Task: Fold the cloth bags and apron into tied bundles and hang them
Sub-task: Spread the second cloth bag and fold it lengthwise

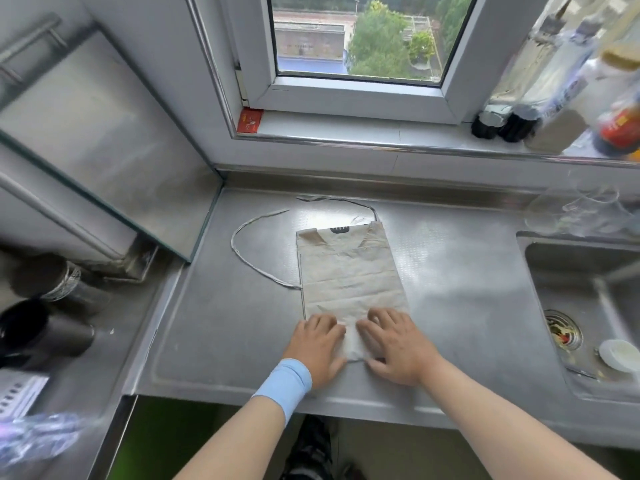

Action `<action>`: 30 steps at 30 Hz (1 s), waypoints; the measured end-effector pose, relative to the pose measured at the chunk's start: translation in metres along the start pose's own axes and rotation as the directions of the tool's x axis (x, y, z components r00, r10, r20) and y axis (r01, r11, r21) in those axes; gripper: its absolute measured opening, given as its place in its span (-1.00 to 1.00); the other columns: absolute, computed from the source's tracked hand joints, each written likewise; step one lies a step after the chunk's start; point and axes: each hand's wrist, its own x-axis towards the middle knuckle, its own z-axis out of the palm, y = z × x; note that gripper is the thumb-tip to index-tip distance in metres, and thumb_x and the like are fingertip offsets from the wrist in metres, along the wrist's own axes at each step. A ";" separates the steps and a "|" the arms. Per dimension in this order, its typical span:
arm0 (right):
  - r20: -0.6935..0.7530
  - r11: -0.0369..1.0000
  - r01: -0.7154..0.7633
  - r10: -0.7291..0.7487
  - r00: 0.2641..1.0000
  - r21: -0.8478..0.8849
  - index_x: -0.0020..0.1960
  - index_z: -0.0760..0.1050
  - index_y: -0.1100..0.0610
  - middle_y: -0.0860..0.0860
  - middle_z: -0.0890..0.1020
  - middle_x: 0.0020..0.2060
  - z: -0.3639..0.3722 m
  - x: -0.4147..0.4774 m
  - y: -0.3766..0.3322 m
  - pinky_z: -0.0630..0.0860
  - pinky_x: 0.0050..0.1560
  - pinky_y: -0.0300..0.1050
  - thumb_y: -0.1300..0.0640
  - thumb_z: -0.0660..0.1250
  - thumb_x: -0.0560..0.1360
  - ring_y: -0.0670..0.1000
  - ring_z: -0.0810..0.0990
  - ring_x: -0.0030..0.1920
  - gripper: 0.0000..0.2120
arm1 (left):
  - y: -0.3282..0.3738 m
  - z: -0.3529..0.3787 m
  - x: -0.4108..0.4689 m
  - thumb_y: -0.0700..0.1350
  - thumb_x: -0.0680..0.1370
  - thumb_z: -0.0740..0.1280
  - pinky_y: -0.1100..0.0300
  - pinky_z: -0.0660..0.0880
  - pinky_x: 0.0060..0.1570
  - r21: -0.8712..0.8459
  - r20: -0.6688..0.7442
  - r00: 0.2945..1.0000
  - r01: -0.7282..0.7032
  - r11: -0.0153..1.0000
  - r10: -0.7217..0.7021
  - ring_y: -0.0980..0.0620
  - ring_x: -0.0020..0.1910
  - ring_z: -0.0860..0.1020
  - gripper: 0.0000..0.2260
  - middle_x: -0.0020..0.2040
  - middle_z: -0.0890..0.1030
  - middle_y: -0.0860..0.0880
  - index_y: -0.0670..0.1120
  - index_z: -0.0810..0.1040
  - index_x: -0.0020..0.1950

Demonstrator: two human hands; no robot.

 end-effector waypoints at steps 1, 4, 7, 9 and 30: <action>0.016 1.000 0.015 -0.014 1.000 -0.008 0.34 0.34 -0.03 0.03 0.39 0.27 -0.003 -0.004 -0.001 0.40 0.20 0.06 -0.22 0.25 0.33 0.11 0.39 0.24 -0.38 | 0.002 -0.002 -0.003 0.27 0.39 0.21 0.02 0.30 0.19 0.016 0.047 0.999 -0.004 1.000 0.003 -0.08 0.24 0.32 -0.49 0.27 0.31 0.02 0.07 0.35 0.27; 0.087 0.996 0.024 -0.017 0.996 -0.082 0.40 0.28 0.01 0.07 0.38 0.31 -0.006 -0.004 0.000 0.47 0.10 0.08 -0.10 0.26 0.28 0.14 0.41 0.23 -0.30 | 0.005 -0.007 -0.006 0.27 0.36 0.28 0.04 0.29 0.26 0.001 0.055 0.998 0.012 1.000 -0.012 -0.08 0.27 0.26 -0.42 0.31 0.30 0.02 0.03 0.33 0.29; 0.190 0.969 0.052 -0.005 0.982 -0.240 0.52 0.12 0.09 0.14 0.33 0.37 -0.010 0.001 -0.004 0.52 0.04 0.09 0.12 0.35 0.35 0.20 0.43 0.26 -0.21 | 0.004 -0.008 -0.004 0.10 0.47 0.34 0.03 0.38 0.24 -0.011 0.085 0.996 0.012 1.000 -0.011 -0.14 0.31 0.31 -0.54 0.34 0.35 -0.05 -0.06 0.41 0.30; 0.177 0.951 -0.004 0.062 0.982 -0.310 0.54 0.17 0.07 0.15 0.41 0.33 -0.010 0.000 -0.013 0.55 -0.11 0.03 0.17 0.46 0.31 0.17 0.50 0.22 -0.13 | 0.004 -0.009 -0.003 -0.01 0.50 0.32 -0.03 0.52 0.09 -0.006 0.057 0.998 -0.035 0.999 0.035 -0.20 0.22 0.44 -0.69 0.25 0.48 -0.14 -0.13 0.52 0.18; 0.119 0.608 -0.416 0.467 0.876 0.676 -0.22 0.57 0.14 -0.08 0.53 -0.37 -0.073 0.031 0.047 0.35 -0.28 -0.13 0.05 0.36 0.45 -0.04 0.46 -0.30 -0.83 | -0.048 -0.072 0.026 0.04 0.49 0.43 0.32 0.44 -0.08 -0.820 0.163 0.877 0.375 0.432 -0.452 0.11 -0.04 0.59 -0.83 -0.06 0.66 0.11 0.04 0.62 0.03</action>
